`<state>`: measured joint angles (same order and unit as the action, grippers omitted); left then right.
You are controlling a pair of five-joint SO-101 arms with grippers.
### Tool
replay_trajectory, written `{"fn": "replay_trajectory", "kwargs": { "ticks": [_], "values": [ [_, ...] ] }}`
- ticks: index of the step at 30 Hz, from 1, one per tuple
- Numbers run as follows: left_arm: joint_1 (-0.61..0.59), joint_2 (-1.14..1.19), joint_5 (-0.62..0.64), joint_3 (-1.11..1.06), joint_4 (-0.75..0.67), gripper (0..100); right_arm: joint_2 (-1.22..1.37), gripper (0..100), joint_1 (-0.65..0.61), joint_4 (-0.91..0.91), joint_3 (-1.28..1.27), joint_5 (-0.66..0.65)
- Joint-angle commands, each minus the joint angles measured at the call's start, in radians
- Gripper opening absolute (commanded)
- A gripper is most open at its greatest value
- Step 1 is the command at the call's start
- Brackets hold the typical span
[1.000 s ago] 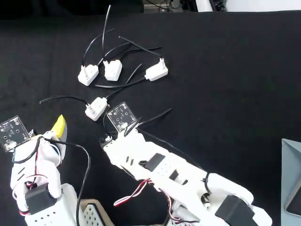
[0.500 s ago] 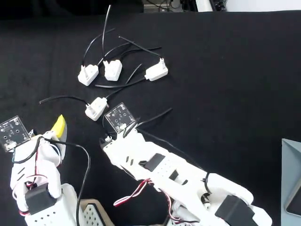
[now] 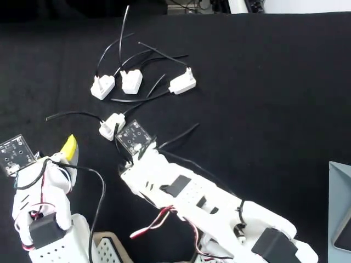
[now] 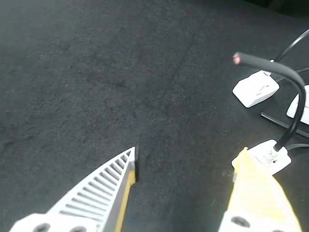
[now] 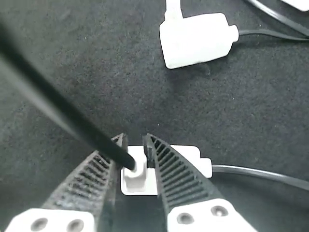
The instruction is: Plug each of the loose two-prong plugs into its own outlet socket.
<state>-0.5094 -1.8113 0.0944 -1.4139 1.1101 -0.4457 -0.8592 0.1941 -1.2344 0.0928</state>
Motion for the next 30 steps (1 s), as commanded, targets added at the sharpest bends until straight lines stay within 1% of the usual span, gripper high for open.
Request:
{"fn": "replay_trajectory", "kwargs": {
  "ticks": [1, 6, 11, 15, 19, 24, 27, 30],
  "values": [
    [-0.013, -0.009, -0.002, 0.005, -0.018, 32, 0.002, 1.1, -0.005, 0.035, 0.035, -0.009],
    [-0.013, -0.009, -0.002, 0.005, -0.018, 32, 0.012, 1.1, -0.006, 0.034, 0.036, -0.008],
    [-0.013, -0.009, -0.002, 0.005, -0.018, 32, 0.12, 1.1, -0.011, -0.052, 0.031, -0.014],
    [-0.013, -0.009, -0.002, 0.005, -0.018, 32, 0.139, 1.1, -0.006, -0.048, 0.047, -0.017],
    [-0.013, -0.009, -0.002, 0.005, -0.018, 32, 0.133, 1.1, -0.006, -0.026, 0.048, -0.098],
    [-0.013, -0.009, -0.002, 0.005, -0.018, 32, 0.13, 1.9, -0.008, -0.014, 0.061, -0.112],
    [-0.013, -0.009, -0.002, 0.005, -0.018, 32, 0.105, 9.1, -0.006, 0.0, 0.081, -0.112],
    [-0.013, -0.009, -0.002, 0.002, -0.018, 32, 0.051, 17.2, -0.006, 0.098, 0.119, -0.109]
  ]
}}
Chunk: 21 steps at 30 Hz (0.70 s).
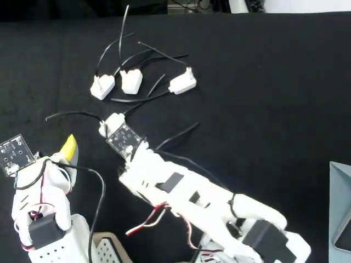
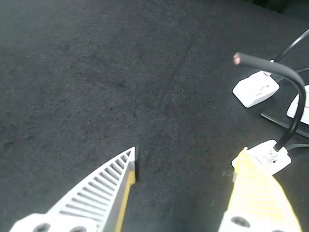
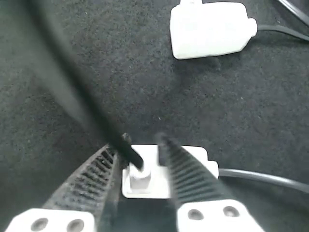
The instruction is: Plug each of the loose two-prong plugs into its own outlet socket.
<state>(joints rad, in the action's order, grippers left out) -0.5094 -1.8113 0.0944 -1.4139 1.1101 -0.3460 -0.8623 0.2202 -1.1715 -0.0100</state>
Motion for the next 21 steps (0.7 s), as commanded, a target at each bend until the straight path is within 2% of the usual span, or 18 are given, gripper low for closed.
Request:
{"fn": "replay_trajectory", "kwargs": {
  "ticks": [1, 8, 14, 21],
  "values": [
    [-0.013, -0.009, -0.002, -0.004, -0.018, 32, -0.068, 18.1, -0.003, 0.114, 0.074, -0.003],
    [-0.013, -0.009, -0.003, -0.007, -0.02, 32, -0.173, 17.2, -0.009, 0.199, 0.107, 0.043],
    [-0.013, -0.009, -0.003, -0.007, -0.021, 32, -0.182, 1.0, -0.009, 0.196, 0.07, 0.046],
    [-0.013, -0.009, -0.003, -0.007, -0.021, 32, -0.182, 1.1, -0.003, 0.192, -0.013, 0.04]
  ]
}}
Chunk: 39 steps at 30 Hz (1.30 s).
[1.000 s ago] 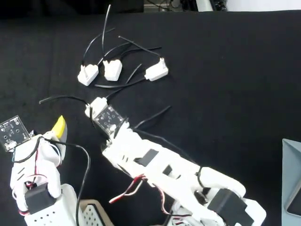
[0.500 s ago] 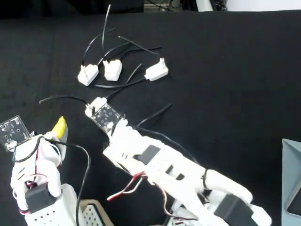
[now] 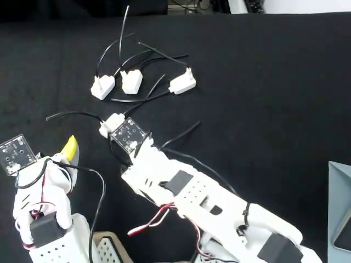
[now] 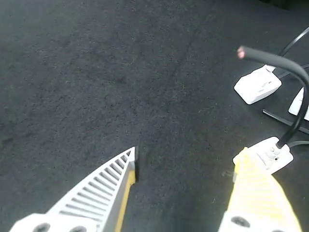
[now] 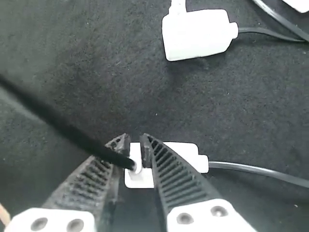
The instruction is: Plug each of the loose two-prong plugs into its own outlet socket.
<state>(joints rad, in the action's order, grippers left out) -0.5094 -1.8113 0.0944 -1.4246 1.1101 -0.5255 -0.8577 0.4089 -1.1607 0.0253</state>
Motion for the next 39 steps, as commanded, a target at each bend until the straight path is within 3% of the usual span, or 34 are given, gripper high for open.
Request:
{"fn": "replay_trajectory", "kwargs": {
  "ticks": [1, 10, 25, 35, 39],
  "values": [
    [-0.013, -0.009, -0.003, 0.004, -0.021, 32, -0.002, 1.1, -0.008, 0.003, -0.028, 0.005],
    [-0.013, -0.009, -0.003, 0.004, -0.02, 32, -0.007, 1.1, -0.005, -0.003, -0.025, 0.003],
    [-0.007, -0.009, -0.003, -0.018, -0.026, 32, 0.005, 1.2, 0.245, -0.247, 0.179, -0.198],
    [-0.005, -0.009, -0.003, -0.028, -0.028, 32, 0.387, 1.8, 0.353, -0.35, 0.458, -0.207],
    [-0.005, -0.009, -0.003, -0.028, -0.028, 32, 0.438, 13.4, 0.347, -0.258, 0.515, -0.207]
  ]
}}
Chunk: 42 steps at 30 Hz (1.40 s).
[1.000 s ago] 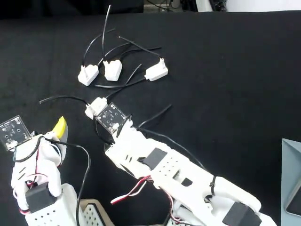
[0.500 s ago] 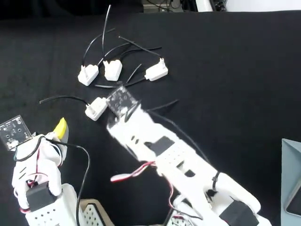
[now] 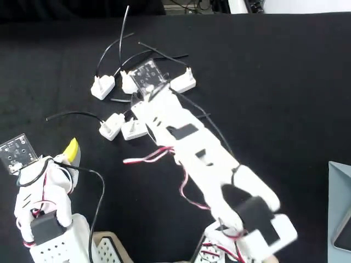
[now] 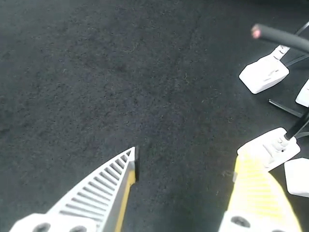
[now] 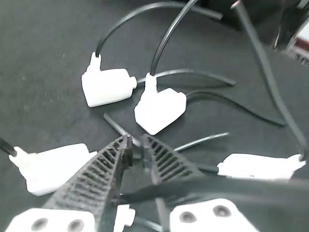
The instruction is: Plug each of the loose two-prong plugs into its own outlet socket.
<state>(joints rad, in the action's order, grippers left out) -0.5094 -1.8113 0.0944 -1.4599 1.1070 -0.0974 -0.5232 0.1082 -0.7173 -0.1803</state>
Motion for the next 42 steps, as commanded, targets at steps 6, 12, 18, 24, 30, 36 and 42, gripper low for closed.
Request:
{"fn": "replay_trajectory", "kwargs": {
  "ticks": [6, 12, 18, 24, 30, 36, 42],
  "values": [
    [-0.005, -0.009, -0.003, 0.007, -0.025, 32, -0.174, 16.6, -0.015, 0.244, 0.053, -0.006],
    [-0.005, -0.009, -0.003, -0.001, -0.025, 32, -0.529, 11.5, -0.104, 0.439, -0.051, -0.006],
    [-0.004, -0.009, -0.003, -0.038, -0.068, 32, -0.941, 11.4, -0.169, 0.626, -0.145, -0.006],
    [-0.002, -0.009, 0.003, -0.042, -0.08, 32, -1.175, 11.3, -0.163, 0.858, -0.185, -0.008],
    [0.077, -0.009, 0.0, -0.045, -0.072, 23, -1.26, 10.6, -0.052, 0.936, -0.286, 0.0],
    [0.197, -0.009, -0.037, -0.05, -0.072, 5, -1.376, 2.1, 0.109, 0.937, -0.467, 0.003],
    [0.272, -0.009, -0.046, -0.104, -0.08, 3, -1.59, 1.2, 0.262, 0.934, -0.657, 0.091]
  ]
}}
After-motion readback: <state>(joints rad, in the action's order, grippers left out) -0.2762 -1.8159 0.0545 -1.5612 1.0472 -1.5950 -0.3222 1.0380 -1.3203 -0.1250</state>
